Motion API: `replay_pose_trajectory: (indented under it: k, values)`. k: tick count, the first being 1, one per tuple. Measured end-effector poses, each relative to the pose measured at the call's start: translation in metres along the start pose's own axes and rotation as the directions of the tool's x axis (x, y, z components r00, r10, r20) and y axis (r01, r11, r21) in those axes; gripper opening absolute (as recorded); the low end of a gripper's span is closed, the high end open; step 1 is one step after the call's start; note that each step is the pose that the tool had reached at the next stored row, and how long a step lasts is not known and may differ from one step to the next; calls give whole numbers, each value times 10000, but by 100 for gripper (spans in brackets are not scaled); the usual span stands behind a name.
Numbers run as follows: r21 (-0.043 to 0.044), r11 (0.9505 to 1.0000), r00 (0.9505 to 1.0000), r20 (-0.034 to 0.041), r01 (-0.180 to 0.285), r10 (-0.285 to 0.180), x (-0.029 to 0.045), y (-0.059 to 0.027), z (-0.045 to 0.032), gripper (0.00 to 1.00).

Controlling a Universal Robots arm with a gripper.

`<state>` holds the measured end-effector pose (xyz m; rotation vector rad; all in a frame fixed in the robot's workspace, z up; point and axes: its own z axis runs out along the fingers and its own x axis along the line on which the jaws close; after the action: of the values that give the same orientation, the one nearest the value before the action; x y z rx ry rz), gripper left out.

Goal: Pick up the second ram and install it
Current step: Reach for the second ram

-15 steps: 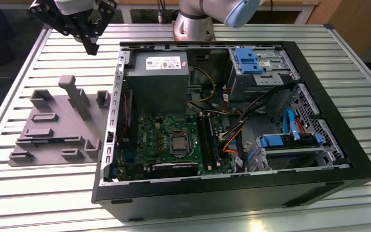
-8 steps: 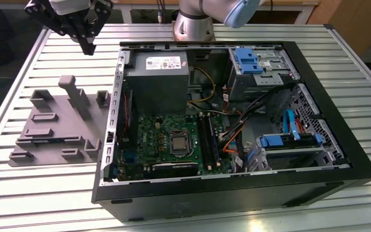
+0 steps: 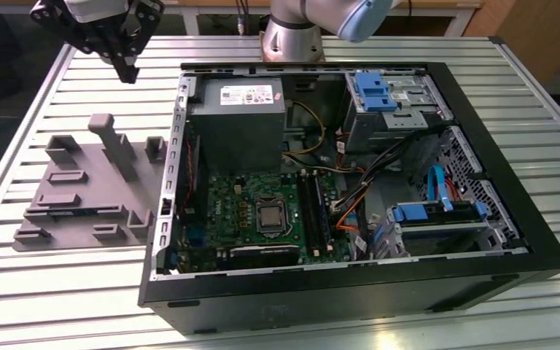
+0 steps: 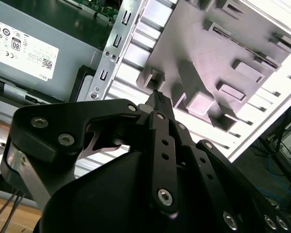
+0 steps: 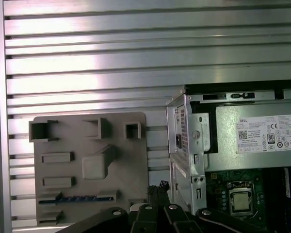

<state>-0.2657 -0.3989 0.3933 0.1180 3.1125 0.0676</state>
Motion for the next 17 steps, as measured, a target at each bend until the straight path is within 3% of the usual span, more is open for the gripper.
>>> replay_pose_trajectory:
  k: [17]
  values:
    - [0, 10000, 10000, 0, 0, 0, 116, -9, -3, 11]
